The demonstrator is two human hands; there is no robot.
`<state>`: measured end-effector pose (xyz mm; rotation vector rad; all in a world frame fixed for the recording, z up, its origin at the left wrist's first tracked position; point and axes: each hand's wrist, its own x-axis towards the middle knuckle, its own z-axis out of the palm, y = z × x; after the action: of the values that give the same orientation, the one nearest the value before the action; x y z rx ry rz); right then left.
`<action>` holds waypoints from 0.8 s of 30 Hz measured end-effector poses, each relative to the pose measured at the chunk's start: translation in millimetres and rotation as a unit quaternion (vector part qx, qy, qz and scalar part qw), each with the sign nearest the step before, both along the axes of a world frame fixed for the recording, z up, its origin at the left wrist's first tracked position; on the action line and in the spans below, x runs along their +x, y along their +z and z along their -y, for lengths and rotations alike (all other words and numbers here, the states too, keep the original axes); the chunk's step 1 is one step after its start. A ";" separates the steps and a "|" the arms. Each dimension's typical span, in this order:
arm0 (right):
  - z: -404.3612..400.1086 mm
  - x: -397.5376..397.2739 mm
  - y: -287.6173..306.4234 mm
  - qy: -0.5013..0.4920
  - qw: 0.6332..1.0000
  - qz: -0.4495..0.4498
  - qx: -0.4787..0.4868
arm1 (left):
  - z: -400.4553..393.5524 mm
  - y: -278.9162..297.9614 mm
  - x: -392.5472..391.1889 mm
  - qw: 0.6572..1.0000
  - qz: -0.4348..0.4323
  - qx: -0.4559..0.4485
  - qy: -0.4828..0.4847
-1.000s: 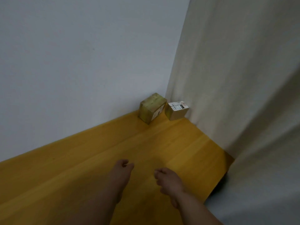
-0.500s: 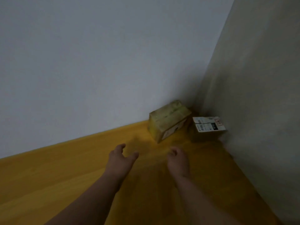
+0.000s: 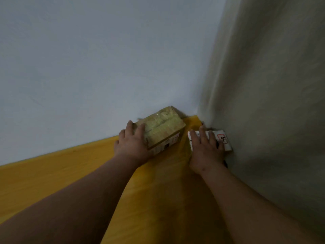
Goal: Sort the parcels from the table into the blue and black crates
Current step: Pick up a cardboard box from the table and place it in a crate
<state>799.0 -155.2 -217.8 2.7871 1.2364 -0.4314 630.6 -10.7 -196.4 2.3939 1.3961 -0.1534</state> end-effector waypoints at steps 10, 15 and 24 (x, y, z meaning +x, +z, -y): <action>-0.9 -40.9 5.1 0.026 0.999 -0.001 0.033 | 9.0 -3.9 -65.4 0.981 0.138 -0.065 0.123; -1.9 -130.9 2.8 0.061 0.996 -0.051 0.037 | 22.1 -1.4 -172.3 0.836 0.347 -0.274 0.324; -12.9 -379.1 5.5 0.126 0.986 -0.099 0.056 | 45.9 -6.2 -464.6 0.699 0.433 -0.318 0.472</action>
<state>419.9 -142.3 -212.3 2.6769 1.6801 -0.6482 166.0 -56.6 -202.6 0.7433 1.4843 0.5888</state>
